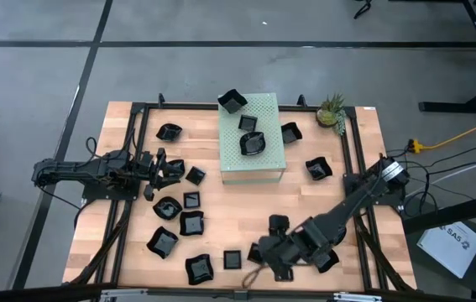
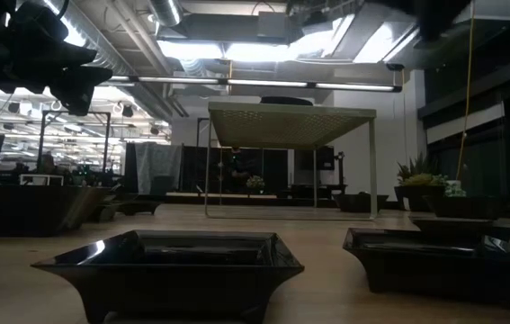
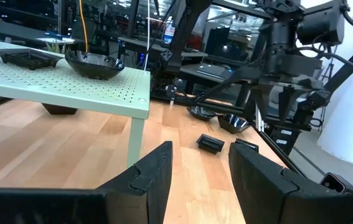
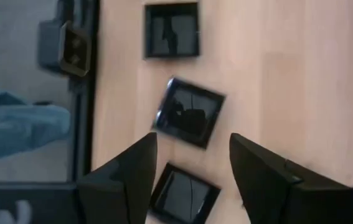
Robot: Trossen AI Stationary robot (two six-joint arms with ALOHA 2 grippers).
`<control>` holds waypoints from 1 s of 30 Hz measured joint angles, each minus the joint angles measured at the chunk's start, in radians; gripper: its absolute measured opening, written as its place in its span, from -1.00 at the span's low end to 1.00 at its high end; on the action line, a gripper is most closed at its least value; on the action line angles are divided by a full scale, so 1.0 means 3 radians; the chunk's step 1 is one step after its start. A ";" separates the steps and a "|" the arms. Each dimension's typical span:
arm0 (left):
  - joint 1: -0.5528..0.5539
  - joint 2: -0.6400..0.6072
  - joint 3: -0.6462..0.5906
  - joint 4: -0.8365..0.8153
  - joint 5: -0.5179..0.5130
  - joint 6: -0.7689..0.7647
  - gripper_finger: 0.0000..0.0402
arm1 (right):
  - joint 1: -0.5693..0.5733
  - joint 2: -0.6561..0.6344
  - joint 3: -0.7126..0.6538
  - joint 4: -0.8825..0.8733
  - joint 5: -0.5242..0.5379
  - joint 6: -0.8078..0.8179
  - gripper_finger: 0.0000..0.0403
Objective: Pick & Place Mini shaped plates
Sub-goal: Stack the black square plate on top of the black square plate on the shelf
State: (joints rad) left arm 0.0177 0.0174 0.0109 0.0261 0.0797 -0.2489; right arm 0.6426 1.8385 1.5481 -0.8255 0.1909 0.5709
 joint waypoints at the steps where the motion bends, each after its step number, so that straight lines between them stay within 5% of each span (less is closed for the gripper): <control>1: 0.0000 0.0001 0.0000 0.0000 0.0000 0.0000 -0.24 | 0.0033 0.0000 0.0000 -0.0021 0.0000 -0.0001 -0.05; 23: 0.0000 0.0001 0.0000 0.0000 0.0001 0.0000 -0.24 | 0.0206 -0.0001 0.0000 -0.0241 0.0172 0.0359 -0.18; 30: -0.0001 0.0001 -0.0001 0.0000 0.0001 0.0000 -0.24 | 0.0153 0.0006 0.0001 0.0017 -0.0155 0.0560 -0.18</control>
State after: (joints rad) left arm 0.0174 0.0177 0.0105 0.0261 0.0799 -0.2489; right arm 0.6885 1.8404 1.5482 -0.8203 0.1444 0.7389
